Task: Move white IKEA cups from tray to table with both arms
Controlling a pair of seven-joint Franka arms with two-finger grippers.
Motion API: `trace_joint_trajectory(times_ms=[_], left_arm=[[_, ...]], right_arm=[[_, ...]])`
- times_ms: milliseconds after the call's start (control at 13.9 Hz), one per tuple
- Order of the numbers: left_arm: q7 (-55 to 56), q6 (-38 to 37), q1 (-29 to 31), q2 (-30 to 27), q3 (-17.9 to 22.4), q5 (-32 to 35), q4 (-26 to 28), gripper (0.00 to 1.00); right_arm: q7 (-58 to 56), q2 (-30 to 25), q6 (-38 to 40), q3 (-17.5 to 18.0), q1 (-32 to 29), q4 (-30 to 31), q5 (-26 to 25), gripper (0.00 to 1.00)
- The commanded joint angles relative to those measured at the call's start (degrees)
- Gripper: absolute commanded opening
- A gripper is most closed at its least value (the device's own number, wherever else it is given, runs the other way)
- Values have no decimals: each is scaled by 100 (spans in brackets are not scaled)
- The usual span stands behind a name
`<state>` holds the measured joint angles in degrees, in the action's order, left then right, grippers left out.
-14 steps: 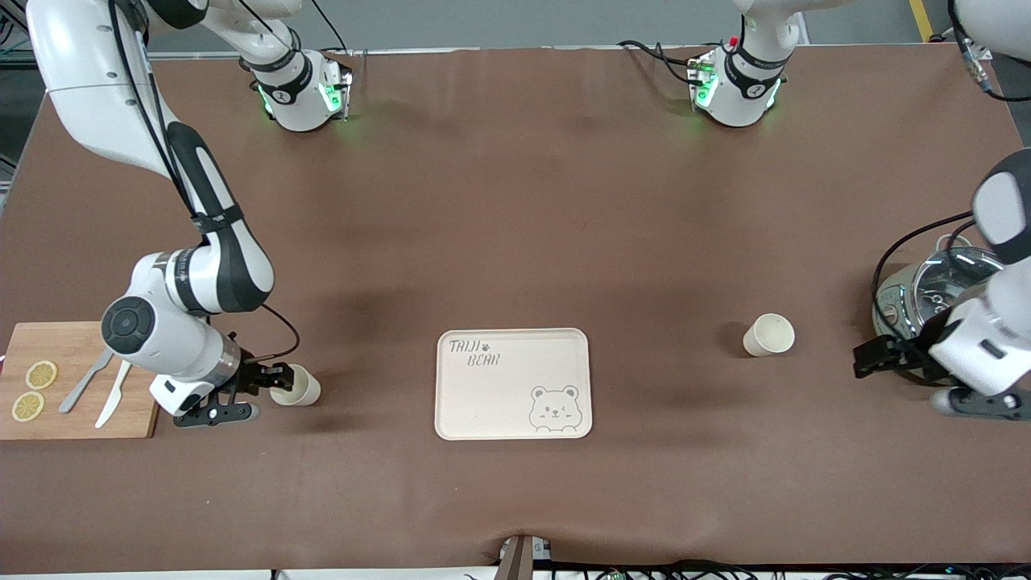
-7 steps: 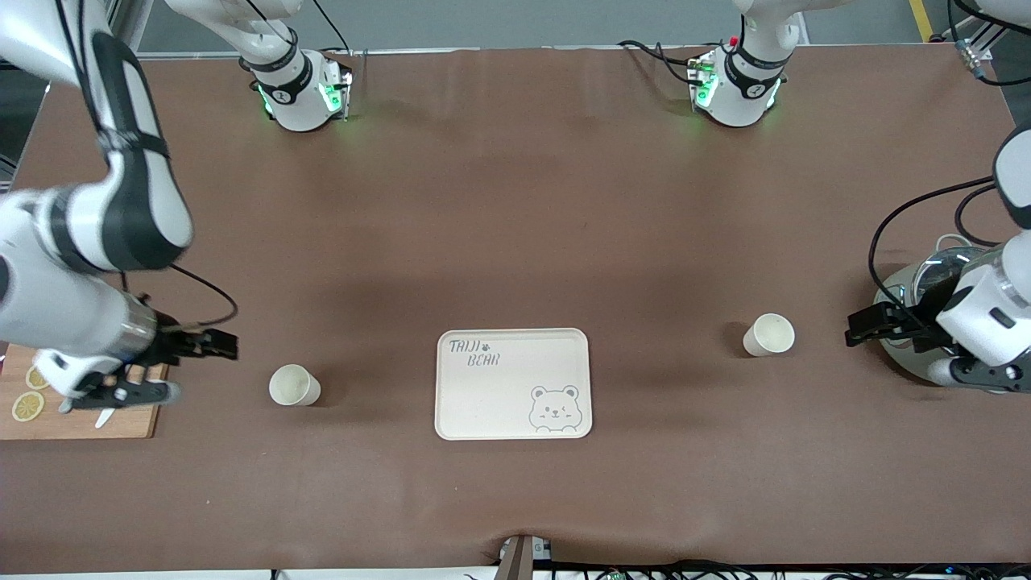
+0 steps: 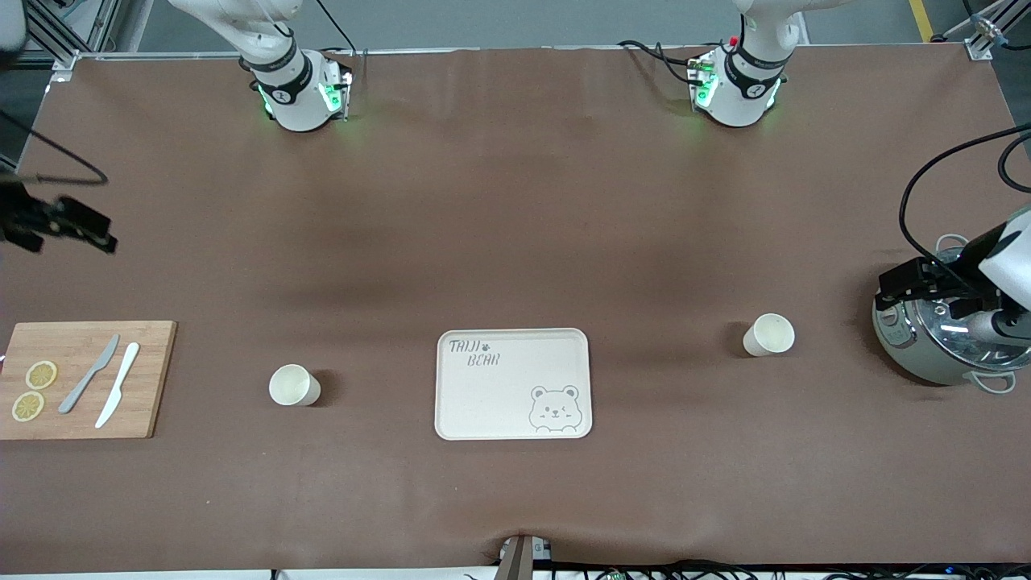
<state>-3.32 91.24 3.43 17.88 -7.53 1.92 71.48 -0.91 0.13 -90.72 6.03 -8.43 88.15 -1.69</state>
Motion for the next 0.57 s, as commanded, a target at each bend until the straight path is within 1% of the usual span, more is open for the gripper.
trace_joint_trajectory(times_ms=[0,72,287,430,502], left_arm=[[-256,-264,-1525,-293,1749,-244,173,100],[-326,-309,-1591,-302,1824,-384,173,100],[-730,-589,-1591,-495,1843,-412,208,100],[-801,-573,-1600,-810,1843,-421,602,100],[-802,-512,-1609,-864,1834,-447,699,100]], right_arm=[[-32,-638,-455,82,-132,853,20,100],[29,-594,-456,82,-123,722,20,100],[21,-365,-508,91,-132,493,29,100],[21,-338,-500,91,-88,449,20,100],[30,-338,-500,91,-88,448,20,100]])
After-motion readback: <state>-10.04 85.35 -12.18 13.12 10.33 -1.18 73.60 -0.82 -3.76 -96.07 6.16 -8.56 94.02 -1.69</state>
